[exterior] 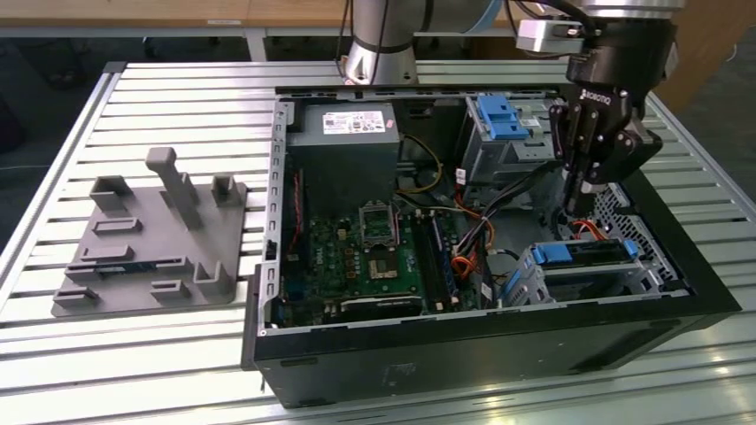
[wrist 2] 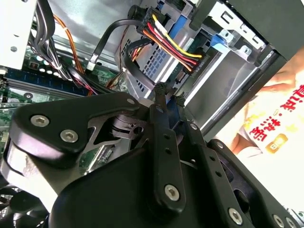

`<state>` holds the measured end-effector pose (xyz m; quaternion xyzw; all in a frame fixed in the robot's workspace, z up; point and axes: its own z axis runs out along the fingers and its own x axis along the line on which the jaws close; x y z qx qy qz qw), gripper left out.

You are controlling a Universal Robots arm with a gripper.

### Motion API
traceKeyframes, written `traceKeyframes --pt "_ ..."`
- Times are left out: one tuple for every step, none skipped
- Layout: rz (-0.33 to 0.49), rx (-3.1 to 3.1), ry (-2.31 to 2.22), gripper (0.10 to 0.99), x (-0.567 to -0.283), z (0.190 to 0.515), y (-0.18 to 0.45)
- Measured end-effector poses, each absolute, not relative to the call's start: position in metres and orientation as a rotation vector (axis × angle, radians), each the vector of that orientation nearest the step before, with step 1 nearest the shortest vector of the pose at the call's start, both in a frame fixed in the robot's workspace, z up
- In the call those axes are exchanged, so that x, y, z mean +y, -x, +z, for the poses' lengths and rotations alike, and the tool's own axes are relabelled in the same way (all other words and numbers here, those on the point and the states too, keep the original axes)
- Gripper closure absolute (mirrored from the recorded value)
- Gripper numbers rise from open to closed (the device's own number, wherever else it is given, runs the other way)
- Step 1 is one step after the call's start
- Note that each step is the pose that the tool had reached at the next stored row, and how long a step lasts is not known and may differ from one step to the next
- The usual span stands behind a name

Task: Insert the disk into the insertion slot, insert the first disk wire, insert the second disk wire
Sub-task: 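Insert the second disk wire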

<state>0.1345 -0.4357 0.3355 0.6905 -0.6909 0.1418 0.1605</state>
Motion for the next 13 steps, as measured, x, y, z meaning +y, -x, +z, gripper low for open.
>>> traceKeyframes --pt "0.403 -1.977 -1.971 0.855 -0.4357 0.3355 -0.1346" --pt "0.402 -1.979 -1.969 0.855 -0.4357 0.3354 -0.1348" --pt "0.401 -1.981 -1.967 0.855 -0.4357 0.3354 -0.1349" --pt "0.4 -1.983 -1.966 0.855 -0.4357 0.3353 -0.135" --pt "0.399 -1.984 -1.965 0.855 -0.4357 0.3352 -0.1351" --pt "0.399 -1.985 -1.964 0.855 -0.4357 0.3351 -0.1352" --pt "0.399 -1.985 -1.964 0.855 -0.4358 0.3348 -0.1353" --pt "0.399 -1.985 -1.964 0.855 -0.4357 0.3343 -0.1353" --pt "0.399 -1.985 -1.963 0.855 -0.4357 0.3338 -0.1353" --pt "0.399 -1.985 -1.963 0.855 -0.4357 0.3332 -0.1353" --pt "0.399 -1.986 -1.963 0.855 -0.4357 0.3327 -0.1353" --pt "0.399 -1.986 -1.962 0.855 -0.4357 0.3323 -0.1353" --pt "0.399 -1.986 -1.962 0.855 -0.4357 0.3318 -0.1353"
